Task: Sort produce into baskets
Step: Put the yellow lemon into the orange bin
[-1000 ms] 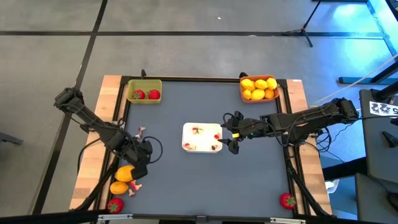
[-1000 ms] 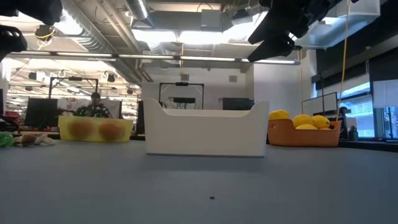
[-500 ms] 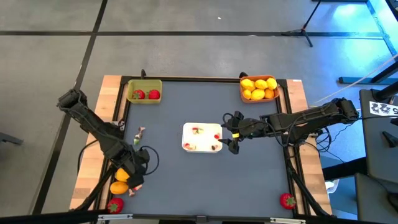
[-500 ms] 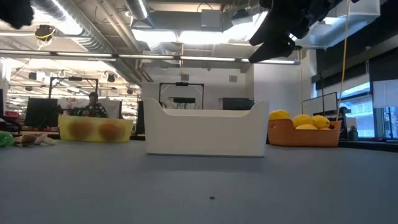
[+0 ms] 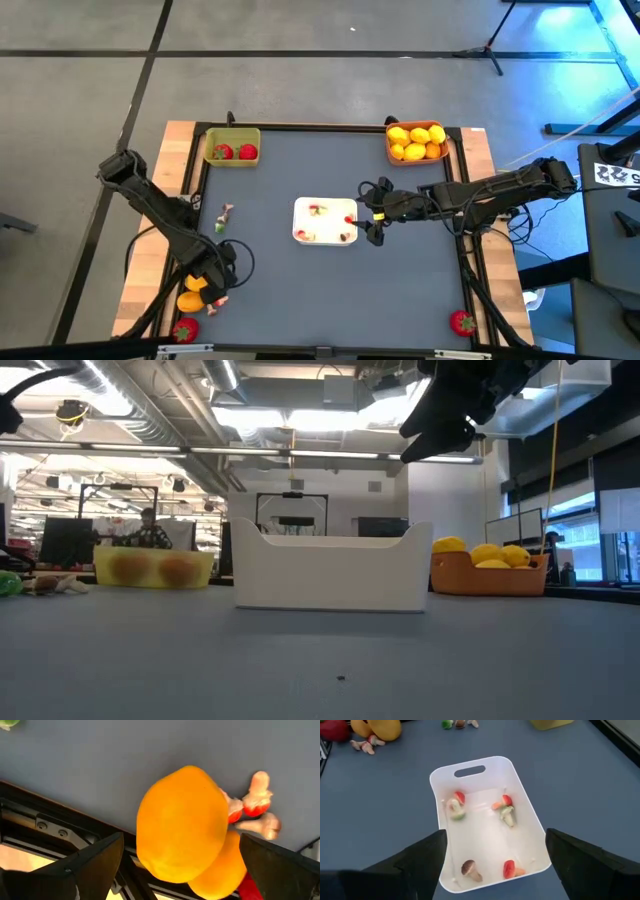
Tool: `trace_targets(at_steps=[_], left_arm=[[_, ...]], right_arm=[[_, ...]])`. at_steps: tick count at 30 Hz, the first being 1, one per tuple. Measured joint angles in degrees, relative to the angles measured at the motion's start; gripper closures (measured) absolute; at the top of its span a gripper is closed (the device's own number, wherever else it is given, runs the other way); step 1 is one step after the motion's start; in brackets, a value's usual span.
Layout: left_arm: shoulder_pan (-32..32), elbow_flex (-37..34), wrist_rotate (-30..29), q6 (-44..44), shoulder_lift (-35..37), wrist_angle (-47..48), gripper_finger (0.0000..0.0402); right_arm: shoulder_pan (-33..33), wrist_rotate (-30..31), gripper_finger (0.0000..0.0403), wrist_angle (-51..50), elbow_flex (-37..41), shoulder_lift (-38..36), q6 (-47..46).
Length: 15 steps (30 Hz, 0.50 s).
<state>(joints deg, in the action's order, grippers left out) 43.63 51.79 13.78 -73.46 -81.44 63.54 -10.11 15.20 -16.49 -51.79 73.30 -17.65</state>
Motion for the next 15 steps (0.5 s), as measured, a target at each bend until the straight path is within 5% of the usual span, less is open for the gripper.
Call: trace_targets(at_steps=[15], left_arm=[[0.14,-3.91,7.42,5.06,-9.88,-5.46,0.0029]], right_arm=[[0.0,-0.26,0.0068,-1.27,0.0,0.0,-0.04]])
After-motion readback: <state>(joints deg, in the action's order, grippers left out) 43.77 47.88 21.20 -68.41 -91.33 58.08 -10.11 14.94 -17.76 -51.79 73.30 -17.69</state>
